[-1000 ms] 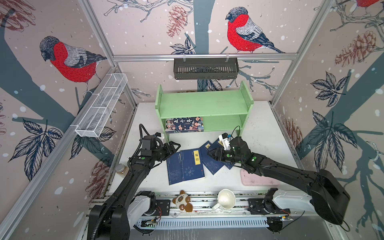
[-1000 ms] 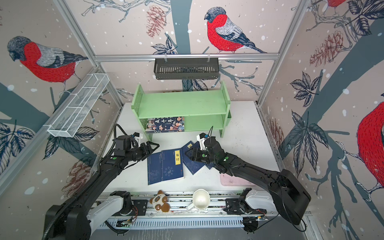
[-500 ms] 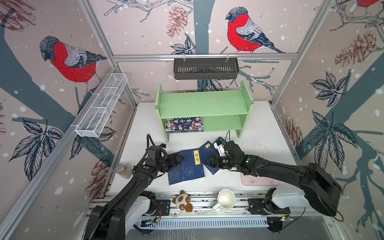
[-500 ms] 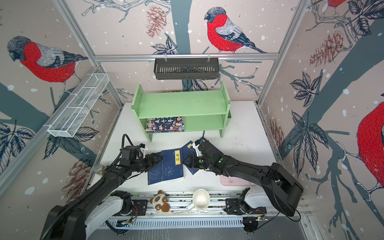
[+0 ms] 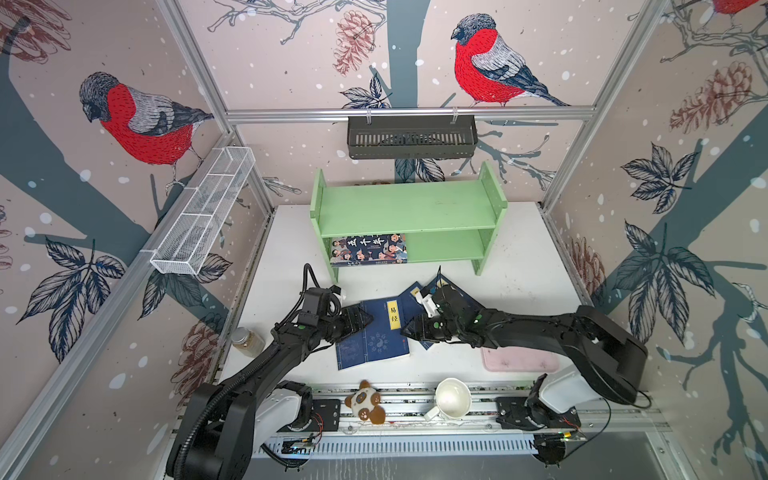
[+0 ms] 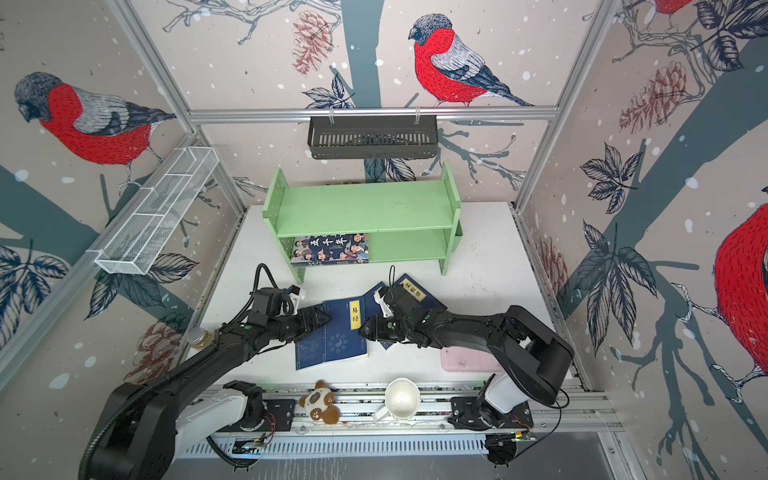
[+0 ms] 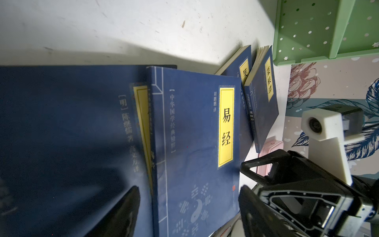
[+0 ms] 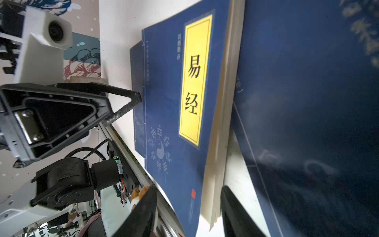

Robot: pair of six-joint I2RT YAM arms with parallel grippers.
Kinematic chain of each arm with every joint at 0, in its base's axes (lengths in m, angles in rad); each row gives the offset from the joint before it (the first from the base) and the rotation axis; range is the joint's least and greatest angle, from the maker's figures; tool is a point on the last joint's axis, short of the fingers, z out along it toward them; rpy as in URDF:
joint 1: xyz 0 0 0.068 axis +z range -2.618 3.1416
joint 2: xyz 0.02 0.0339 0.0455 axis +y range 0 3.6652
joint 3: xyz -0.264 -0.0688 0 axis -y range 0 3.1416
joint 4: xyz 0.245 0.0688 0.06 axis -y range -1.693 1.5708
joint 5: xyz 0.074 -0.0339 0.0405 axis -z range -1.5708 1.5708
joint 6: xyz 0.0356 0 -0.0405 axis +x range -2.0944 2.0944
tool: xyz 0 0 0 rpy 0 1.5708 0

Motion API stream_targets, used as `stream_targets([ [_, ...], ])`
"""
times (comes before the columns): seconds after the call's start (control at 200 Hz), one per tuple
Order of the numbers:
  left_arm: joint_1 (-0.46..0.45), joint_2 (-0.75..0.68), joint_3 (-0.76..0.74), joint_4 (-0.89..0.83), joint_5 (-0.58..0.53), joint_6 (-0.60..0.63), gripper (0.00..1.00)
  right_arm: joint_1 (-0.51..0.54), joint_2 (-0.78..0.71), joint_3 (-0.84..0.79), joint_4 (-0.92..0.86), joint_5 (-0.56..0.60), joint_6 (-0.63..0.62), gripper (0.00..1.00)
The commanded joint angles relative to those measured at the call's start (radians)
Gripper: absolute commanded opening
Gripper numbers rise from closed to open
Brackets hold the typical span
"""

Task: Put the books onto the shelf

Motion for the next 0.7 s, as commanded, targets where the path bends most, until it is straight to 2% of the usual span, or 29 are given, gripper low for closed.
stream_targets([
  [0.0, -0.011, 0.021, 0.014, 0.005, 0.0, 0.036, 0.75, 0.009, 0.051, 0.024, 0.027, -0.016, 0.013, 0.5],
  [0.16, -0.021, 0.033, 0.015, 0.008, 0.014, 0.05, 0.72, 0.018, 0.111, 0.055, 0.022, -0.004, 0.012, 0.46],
  [0.41, -0.023, 0.052, 0.011, 0.042, 0.056, 0.056, 0.6, 0.019, 0.154, 0.078, 0.022, -0.004, 0.006, 0.39],
  [0.695, -0.024, 0.057, 0.012, 0.077, 0.123, 0.079, 0.56, 0.019, 0.189, 0.084, 0.075, -0.022, 0.021, 0.35],
])
